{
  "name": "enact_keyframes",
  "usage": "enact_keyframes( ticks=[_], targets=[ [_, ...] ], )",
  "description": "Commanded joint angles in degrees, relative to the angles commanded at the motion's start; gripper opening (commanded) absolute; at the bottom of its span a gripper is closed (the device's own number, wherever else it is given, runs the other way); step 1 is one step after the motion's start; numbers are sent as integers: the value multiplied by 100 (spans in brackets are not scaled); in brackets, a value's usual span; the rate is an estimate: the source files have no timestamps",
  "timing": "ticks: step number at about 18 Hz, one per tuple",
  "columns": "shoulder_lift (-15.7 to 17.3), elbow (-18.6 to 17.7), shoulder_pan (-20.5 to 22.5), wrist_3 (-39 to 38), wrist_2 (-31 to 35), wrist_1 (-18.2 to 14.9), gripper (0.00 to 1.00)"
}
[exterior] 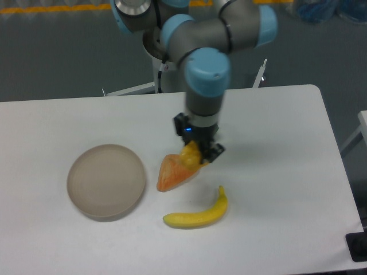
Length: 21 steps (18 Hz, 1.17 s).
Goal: Pick up the yellow pepper from the plate
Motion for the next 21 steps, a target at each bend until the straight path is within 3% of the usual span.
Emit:
enact_keyframes(
  ticks=[7,10,21],
  targets=[
    [-167,17,589,977,176,62,2],
    [-281,70,616,1355,176,71,3],
    [-360,105,669,1426,176,167,4]
  ],
)
